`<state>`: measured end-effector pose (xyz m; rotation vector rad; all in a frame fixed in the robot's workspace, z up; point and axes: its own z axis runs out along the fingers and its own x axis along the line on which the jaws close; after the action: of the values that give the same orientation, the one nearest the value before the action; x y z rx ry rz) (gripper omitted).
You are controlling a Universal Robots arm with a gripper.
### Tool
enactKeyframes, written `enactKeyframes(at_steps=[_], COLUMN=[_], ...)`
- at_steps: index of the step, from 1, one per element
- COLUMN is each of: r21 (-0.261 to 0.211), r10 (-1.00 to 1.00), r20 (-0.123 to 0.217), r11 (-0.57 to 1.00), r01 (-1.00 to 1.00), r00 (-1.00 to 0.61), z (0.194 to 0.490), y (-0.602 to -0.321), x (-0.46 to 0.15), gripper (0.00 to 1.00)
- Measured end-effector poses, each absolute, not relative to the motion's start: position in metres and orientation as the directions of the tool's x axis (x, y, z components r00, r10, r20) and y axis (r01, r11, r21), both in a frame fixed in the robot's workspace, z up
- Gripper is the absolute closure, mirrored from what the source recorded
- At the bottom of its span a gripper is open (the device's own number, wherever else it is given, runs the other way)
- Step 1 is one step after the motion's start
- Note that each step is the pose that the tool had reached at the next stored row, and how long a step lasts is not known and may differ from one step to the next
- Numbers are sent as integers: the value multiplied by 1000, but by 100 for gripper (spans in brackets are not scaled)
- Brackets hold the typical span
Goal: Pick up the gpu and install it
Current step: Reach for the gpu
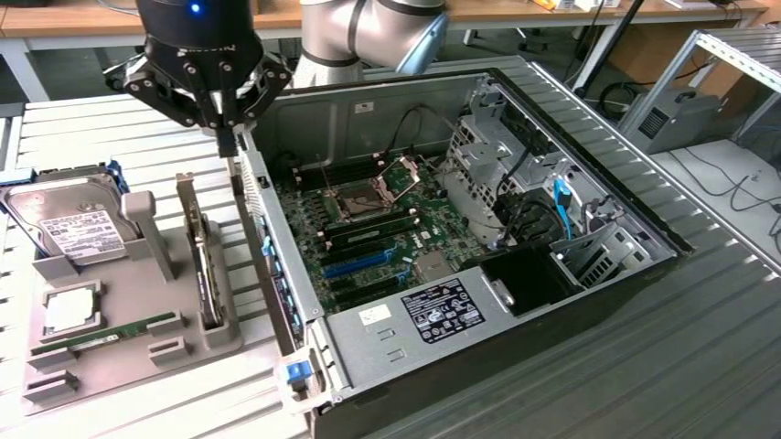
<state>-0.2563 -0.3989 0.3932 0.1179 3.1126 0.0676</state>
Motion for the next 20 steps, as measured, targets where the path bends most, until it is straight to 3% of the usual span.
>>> enactKeyframes(at_steps=[20], r21=[44], r10=[76], r20=[-24], r11=[996], r01=[75], r00=[-997], z=[393], y=[-399], x=[-298], gripper=[89])
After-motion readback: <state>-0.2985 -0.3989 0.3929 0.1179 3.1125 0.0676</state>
